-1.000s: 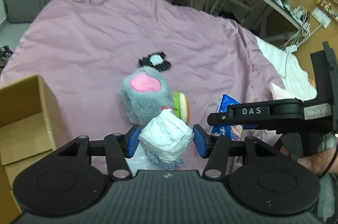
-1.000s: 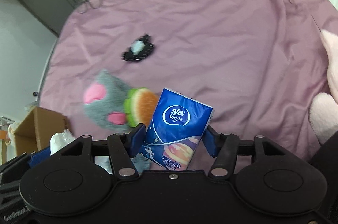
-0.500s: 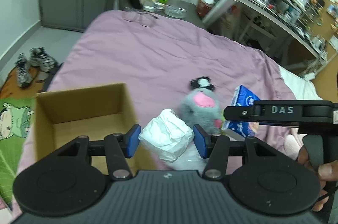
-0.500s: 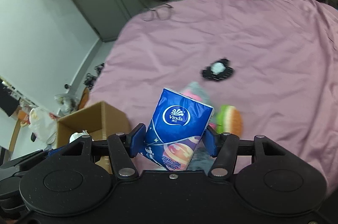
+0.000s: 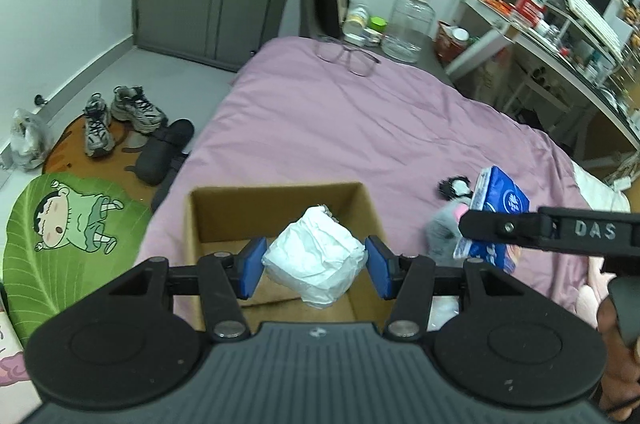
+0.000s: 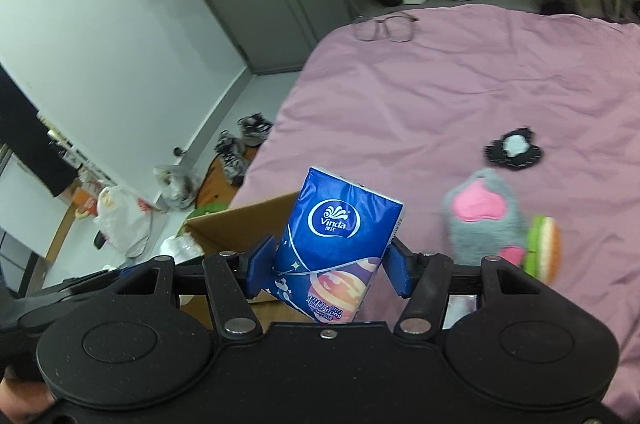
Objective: Organize soft objects
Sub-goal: 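Carry both items to the cardboard box and open the left tool over it, then open the right tool to drop the tissue pack into the box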
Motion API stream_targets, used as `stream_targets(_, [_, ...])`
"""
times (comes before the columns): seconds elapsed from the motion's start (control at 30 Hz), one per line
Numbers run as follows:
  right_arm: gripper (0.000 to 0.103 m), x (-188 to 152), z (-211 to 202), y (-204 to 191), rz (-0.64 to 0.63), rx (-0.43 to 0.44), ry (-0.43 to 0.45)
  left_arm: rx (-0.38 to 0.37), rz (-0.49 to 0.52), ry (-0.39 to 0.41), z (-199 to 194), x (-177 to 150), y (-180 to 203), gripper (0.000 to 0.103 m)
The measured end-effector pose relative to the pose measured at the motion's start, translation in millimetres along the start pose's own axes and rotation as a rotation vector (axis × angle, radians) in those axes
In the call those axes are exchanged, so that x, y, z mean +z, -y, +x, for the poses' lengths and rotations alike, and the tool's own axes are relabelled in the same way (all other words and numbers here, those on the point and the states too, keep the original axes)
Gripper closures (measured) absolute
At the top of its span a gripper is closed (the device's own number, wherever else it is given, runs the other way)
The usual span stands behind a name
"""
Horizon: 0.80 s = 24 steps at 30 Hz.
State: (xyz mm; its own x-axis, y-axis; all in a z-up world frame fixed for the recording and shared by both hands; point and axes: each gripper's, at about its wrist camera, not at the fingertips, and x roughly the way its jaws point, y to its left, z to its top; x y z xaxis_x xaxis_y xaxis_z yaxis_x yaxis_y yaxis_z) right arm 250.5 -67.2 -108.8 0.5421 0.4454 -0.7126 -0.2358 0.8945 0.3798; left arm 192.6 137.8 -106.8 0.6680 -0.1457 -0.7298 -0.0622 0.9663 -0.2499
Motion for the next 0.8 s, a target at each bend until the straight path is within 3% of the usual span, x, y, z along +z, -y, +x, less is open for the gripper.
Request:
stream_targets(0.53, [0.046, 5, 42, -26, -0.065, 0.046, -0.069, 0.007, -0.024, -0.017, 39, 1, -29, 0.050])
stream_targets(0.7, [0.046, 5, 56, -33, -0.071, 0.055, -0.089, 0.056, 0.005, 0.005, 38, 6, -34, 0.042])
stream_targets(0.73, [0.046, 6, 58, -34, -0.069, 0.057, -0.094, 0.057, 0.004, -0.001, 38, 6, -36, 0.037])
stream_targets(0.8, [0.046, 6, 62, -36, -0.056, 0.064, -0.100, 0.049, -0.009, 0.000, 36, 5, -40, 0.036])
